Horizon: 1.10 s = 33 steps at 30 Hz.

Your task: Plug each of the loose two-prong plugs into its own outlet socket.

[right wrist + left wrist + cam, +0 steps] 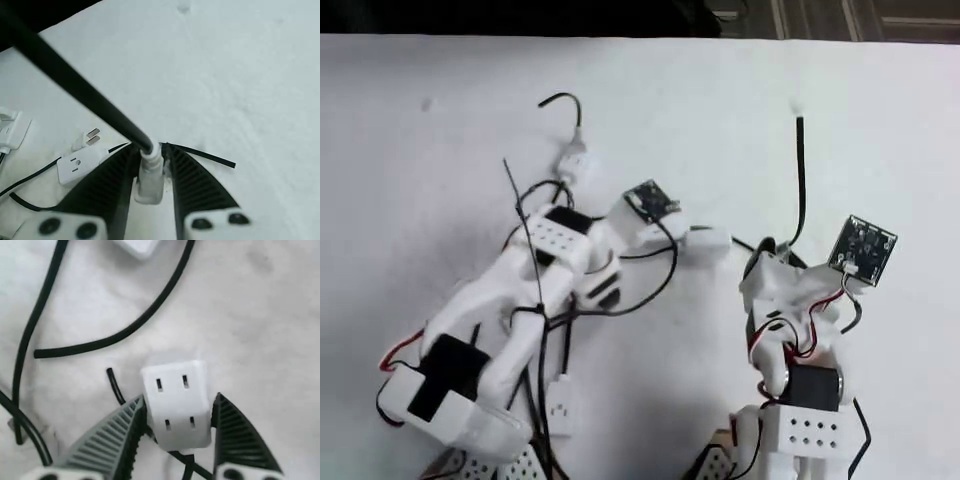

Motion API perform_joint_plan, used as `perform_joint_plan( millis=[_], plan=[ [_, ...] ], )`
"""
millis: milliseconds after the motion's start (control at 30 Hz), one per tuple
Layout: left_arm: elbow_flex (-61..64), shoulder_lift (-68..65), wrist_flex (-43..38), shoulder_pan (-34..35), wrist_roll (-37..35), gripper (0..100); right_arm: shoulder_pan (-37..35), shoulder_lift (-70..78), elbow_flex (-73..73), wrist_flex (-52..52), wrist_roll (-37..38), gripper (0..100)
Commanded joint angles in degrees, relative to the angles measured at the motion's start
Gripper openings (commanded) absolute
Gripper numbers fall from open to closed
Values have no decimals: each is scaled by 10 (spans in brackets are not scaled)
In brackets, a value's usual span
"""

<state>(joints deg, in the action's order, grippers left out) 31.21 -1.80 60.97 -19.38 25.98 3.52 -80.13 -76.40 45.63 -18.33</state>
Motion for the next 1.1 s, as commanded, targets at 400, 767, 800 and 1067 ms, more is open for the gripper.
perform_joint_plan(
  millis=[400, 767, 800, 1067],
  plan=[
    [-48, 271, 142, 36, -21, 269, -112, -7, 40, 31, 56, 16],
    [113, 505, 140, 197, -40, 213, -322, -2, 42, 28, 170, 16],
    [132, 524, 137, 215, -39, 212, -338, -2, 42, 28, 179, 16],
    [329, 654, 34, 345, -36, 214, -378, 36, 43, -20, 259, 16]
  ],
)
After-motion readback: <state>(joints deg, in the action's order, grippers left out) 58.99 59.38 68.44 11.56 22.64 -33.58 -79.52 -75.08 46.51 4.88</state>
